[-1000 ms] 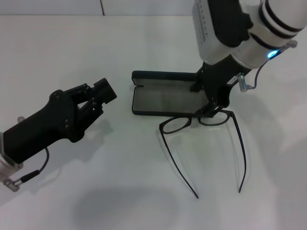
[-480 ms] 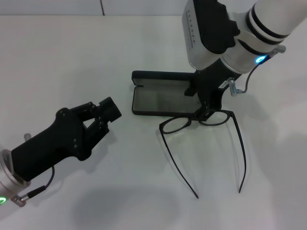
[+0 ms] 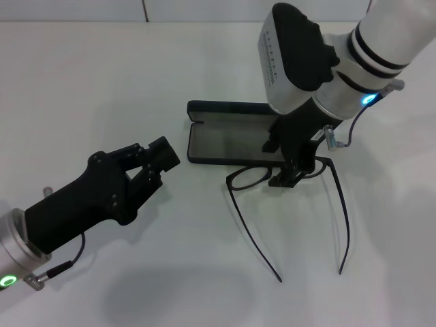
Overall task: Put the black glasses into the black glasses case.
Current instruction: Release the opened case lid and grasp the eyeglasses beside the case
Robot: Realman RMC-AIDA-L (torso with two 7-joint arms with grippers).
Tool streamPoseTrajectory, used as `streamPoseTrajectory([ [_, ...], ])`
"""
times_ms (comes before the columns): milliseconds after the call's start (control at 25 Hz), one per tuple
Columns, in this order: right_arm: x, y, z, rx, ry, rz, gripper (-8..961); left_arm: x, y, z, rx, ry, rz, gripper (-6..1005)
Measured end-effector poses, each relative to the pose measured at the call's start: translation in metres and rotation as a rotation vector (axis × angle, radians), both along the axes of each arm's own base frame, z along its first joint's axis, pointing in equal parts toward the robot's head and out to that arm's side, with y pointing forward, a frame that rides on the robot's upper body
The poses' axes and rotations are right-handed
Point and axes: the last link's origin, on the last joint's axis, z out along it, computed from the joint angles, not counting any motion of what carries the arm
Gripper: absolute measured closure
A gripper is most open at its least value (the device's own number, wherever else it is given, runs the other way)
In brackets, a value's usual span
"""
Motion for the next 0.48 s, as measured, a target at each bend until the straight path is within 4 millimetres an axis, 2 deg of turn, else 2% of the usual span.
streamPoseTrajectory([
  [280,0.0045,-0.0024,-0.0033,-0.009,0.000,-0.018,342,-0.0007,0.0002,-0.0018,-0.002,-0.004,0.011,815],
  [480,0.0068,-0.0033,-0.0042,-0.012,0.004,-0.035,428,-0.0018,-0.0002,-0.0022,-0.002,-0.008,0.020,815],
])
